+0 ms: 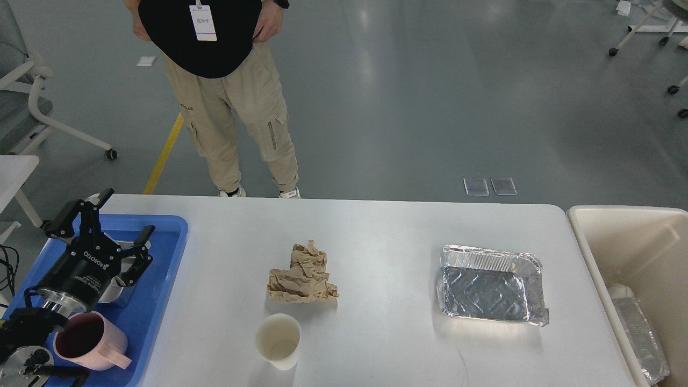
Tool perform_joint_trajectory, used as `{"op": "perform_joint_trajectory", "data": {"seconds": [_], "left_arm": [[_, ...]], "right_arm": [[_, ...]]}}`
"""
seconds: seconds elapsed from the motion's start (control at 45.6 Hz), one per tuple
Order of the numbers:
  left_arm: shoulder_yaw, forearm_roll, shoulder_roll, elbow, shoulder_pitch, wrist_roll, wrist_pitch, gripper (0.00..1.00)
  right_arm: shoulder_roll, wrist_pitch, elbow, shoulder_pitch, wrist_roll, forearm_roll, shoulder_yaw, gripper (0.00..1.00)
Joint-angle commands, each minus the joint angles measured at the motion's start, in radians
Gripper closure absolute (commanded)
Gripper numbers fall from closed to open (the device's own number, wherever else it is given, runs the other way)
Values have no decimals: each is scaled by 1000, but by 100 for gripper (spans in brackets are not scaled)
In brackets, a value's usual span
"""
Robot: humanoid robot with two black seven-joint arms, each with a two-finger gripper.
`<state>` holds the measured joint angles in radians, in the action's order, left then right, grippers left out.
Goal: Tidy desktop
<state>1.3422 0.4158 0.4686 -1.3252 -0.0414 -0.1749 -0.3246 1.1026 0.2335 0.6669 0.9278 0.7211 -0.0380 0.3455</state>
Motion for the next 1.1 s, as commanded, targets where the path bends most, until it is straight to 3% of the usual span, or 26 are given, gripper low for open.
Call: {"op": "perform_joint_trajectory", "data": {"seconds": [0.0, 0.153, 0.329, 0.417, 0.767, 1.074], "left_arm": [[-1, 0, -1, 0, 3, 0, -1, 3], [-3, 1, 1, 1, 6, 2, -1, 3], [-5, 17, -1, 1, 11, 5, -1, 3], [-6, 18, -1, 3, 17, 8, 1, 3], [-18, 31, -5, 3, 32, 8, 1, 3], [-18, 34, -7, 26, 35, 8, -5, 3]], "right_arm": [[40, 9, 2, -47, -2, 115, -3, 0], [86, 15, 26, -79, -22, 222, 1, 0], [94, -22, 42, -191, -207, 274, 6, 0], [111, -43, 39, -236, -252, 276, 4, 0], [120, -43, -159, -277, -243, 262, -2, 0], [-62, -54, -487, -279, -252, 276, -13, 0]]}}
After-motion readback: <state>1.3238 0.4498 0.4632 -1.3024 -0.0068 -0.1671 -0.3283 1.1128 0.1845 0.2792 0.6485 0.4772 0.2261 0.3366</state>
